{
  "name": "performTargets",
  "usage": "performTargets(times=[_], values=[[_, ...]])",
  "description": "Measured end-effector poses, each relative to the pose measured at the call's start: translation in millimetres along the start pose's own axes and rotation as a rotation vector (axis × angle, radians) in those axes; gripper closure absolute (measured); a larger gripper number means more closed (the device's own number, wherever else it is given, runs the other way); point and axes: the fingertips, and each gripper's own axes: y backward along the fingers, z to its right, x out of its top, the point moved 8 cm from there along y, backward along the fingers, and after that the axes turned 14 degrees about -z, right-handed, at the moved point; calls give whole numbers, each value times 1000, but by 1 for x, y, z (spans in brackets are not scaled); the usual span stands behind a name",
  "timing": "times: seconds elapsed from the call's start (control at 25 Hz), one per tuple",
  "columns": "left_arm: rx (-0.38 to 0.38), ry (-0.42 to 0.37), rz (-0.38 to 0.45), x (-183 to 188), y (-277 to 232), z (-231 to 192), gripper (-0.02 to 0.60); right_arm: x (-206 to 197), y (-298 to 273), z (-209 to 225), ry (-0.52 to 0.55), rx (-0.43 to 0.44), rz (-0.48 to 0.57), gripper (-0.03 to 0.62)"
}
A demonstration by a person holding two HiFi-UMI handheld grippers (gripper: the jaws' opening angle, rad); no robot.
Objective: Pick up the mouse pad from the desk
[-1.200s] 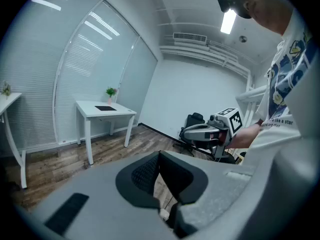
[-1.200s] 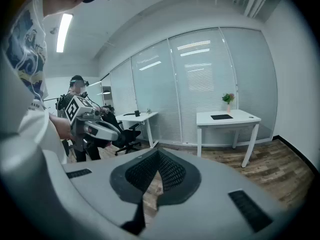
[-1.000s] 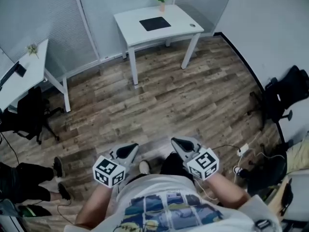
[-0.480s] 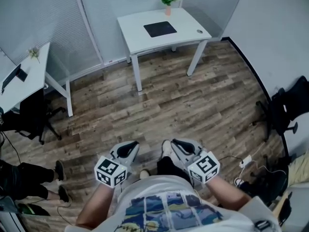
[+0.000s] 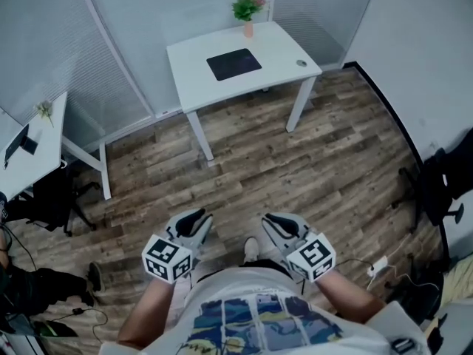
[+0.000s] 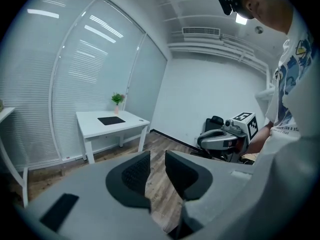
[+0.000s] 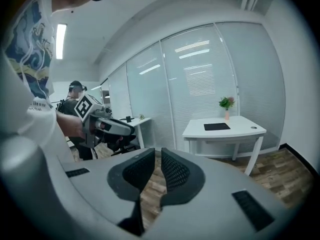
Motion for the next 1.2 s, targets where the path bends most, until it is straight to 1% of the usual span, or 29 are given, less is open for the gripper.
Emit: performTargets(times=[0.08, 0.24, 0.36, 0.56, 0.72, 0.8, 0.92, 1.2], values=[[2, -2, -3, 18, -22, -5, 499, 2, 1, 28, -18, -7, -7, 554], [10, 5, -3, 46, -58, -15, 491, -4, -1, 76, 4, -16, 0, 543], [7, 4, -10, 63, -76, -24, 488, 0, -4, 94, -7, -14, 5, 540], [-13, -8, -5, 92, -100, -53, 488, 13, -22, 115, -21, -22, 5, 540], [-37, -18, 4, 113, -124, -91, 488, 26, -43, 135, -38, -53, -14, 540], [-44, -22, 8, 125, -134, -112, 486, 35, -53, 146, -49, -76, -7, 540], [-51, -29, 17, 147, -147, -148, 486, 59, -71, 160, -40, -110, 6, 542], [-96, -59, 11, 199, -178, -238, 480, 120, -131, 184, -60, -170, -27, 543]])
